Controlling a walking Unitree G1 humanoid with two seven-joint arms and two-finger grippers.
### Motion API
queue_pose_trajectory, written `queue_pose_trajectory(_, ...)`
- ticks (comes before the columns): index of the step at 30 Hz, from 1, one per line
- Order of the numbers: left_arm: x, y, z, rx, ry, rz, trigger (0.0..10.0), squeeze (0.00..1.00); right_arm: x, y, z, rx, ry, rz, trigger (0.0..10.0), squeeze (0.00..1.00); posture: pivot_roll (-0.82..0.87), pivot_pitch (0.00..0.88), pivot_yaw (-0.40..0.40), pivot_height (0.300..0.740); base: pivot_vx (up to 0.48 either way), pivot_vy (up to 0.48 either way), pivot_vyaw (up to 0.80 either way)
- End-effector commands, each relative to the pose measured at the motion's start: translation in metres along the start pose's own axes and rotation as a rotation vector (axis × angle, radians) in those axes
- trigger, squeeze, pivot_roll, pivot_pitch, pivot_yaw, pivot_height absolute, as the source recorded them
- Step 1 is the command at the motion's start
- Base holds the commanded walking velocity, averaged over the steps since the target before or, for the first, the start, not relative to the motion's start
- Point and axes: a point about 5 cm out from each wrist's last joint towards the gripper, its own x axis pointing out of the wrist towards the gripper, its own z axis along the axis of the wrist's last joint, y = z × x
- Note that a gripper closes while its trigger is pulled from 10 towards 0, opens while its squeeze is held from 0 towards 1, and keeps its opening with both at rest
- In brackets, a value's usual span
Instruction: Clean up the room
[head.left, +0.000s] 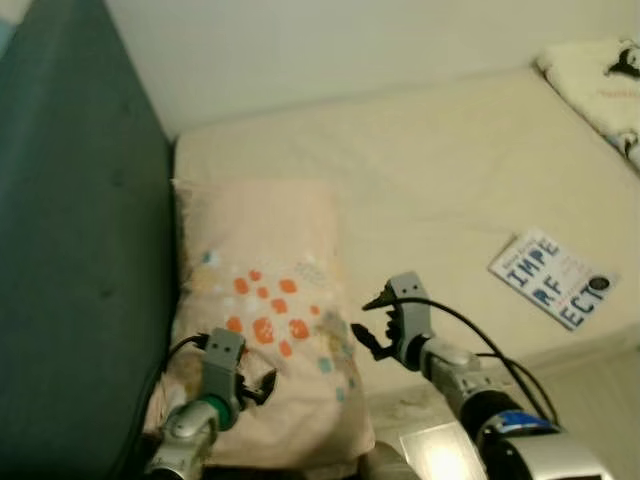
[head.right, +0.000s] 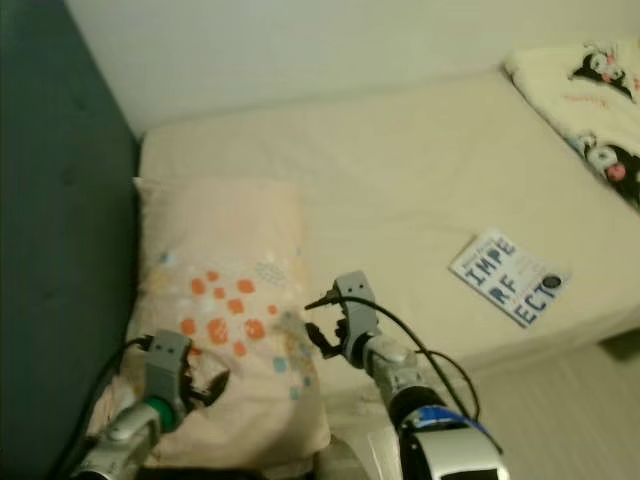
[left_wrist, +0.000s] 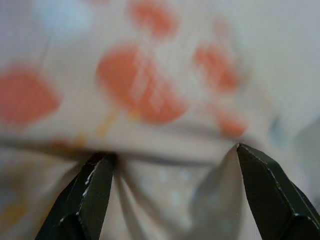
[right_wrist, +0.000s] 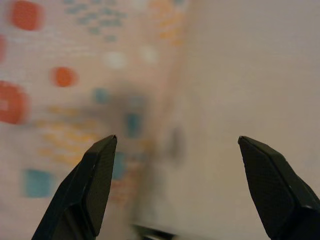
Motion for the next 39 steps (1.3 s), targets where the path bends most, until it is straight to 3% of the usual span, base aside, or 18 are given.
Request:
queue_pose_trajectory(1,-0.009,0.006,-0.016,-0.004,0.051,0.014,10.0,0.00,0.003,0.011,-0.007,0.018,0.017,0.028,10.0,0.00,-0.13,0.039,0.093,0.695,0.000,-0.480,0.00)
queue_pose_trajectory(5,-0.009,0.009,-0.016,-0.003,0.054,0.022,10.0,0.00,0.003,0.013,-0.007,0.019,0.010,0.043,10.0,0.00,-0.13,0.039,0.093,0.695,0.000,-0.480,0.40)
queue_pose_trajectory(8,-0.011,0.019,-0.014,-0.005,0.051,0.090,10.0,0.00,0.003,0.017,-0.009,0.019,0.004,0.089,10.0,0.00,-0.14,0.042,0.094,0.695,0.000,0.000,0.78)
queue_pose_trajectory(24,-0.016,0.027,-0.022,0.020,0.101,0.136,10.0,0.00,0.001,0.019,-0.011,0.025,-0.006,0.151,10.0,0.00,-0.14,0.052,0.095,0.695,0.000,0.000,0.78)
queue_pose_trajectory(33,-0.021,0.025,-0.037,0.027,0.171,0.146,10.0,0.00,-0.001,0.032,-0.020,-0.072,0.054,0.321,10.0,0.00,-0.14,0.053,0.093,0.695,0.000,0.000,0.78)
queue_pose_trajectory(38,-0.023,0.026,-0.041,0.030,0.190,0.148,10.0,0.00,-0.002,0.033,-0.022,-0.082,0.068,0.339,10.0,0.00,-0.14,0.053,0.093,0.695,0.000,0.000,0.78)
queue_pose_trajectory(39,-0.029,0.027,-0.052,0.030,0.238,0.163,10.0,0.00,-0.005,0.035,-0.027,-0.096,0.098,0.388,10.0,0.00,-0.14,0.052,0.093,0.695,0.000,0.000,0.78)
